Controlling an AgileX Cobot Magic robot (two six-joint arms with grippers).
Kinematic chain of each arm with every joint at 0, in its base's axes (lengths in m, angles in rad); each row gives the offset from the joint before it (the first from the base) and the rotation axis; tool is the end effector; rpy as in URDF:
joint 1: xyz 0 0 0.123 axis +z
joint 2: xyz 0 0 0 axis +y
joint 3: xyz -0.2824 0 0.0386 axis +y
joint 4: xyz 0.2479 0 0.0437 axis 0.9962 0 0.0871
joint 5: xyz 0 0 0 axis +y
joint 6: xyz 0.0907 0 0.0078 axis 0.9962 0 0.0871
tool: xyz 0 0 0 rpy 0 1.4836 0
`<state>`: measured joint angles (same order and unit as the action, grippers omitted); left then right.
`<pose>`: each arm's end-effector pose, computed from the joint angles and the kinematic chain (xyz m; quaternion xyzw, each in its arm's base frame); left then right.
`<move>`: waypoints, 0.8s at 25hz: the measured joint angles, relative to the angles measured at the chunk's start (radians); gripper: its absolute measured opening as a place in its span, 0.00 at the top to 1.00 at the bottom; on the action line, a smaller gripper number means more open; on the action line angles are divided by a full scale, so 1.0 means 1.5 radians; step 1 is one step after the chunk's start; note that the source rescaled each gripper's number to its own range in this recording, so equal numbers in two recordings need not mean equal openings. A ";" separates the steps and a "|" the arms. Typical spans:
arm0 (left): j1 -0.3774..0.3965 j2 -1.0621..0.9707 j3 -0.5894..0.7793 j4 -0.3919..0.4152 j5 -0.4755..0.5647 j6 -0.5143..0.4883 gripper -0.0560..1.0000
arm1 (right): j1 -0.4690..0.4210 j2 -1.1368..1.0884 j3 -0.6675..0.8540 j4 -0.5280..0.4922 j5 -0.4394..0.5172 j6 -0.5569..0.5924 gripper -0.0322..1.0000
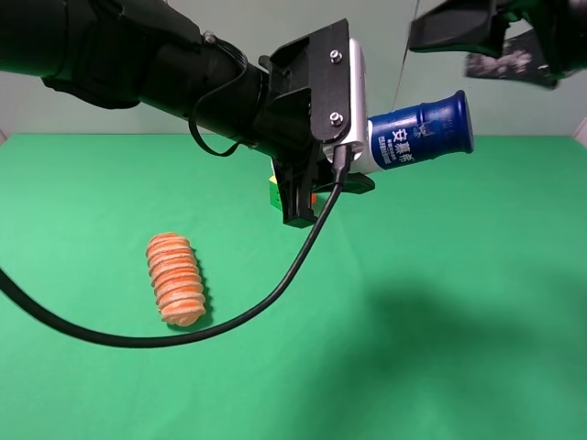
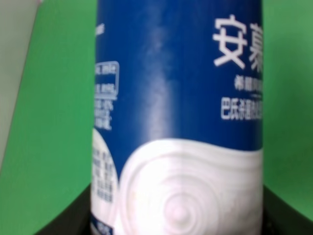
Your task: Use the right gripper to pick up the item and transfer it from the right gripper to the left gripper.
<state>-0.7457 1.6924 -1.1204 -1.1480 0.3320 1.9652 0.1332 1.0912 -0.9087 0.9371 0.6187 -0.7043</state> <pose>0.2571 -0.2744 0.2503 0.6747 0.5695 -0.1128 0.4559 0.2188 0.0723 0.3511 -0.1237 0.8333 0.2708 0.4658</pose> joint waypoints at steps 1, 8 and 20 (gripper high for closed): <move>0.000 0.000 0.000 0.000 0.000 0.000 0.90 | -0.007 -0.007 -0.003 -0.061 -0.010 0.047 0.00; 0.000 0.000 0.000 0.000 -0.001 0.000 0.90 | -0.027 -0.098 -0.004 -0.400 -0.014 0.329 0.00; 0.000 0.000 0.000 0.000 -0.001 0.000 0.90 | -0.027 -0.401 -0.005 -0.644 0.234 0.517 0.00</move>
<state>-0.7457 1.6924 -1.1204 -1.1477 0.3306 1.9652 0.0926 0.4891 -0.9163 -0.0292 0.9703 0.0706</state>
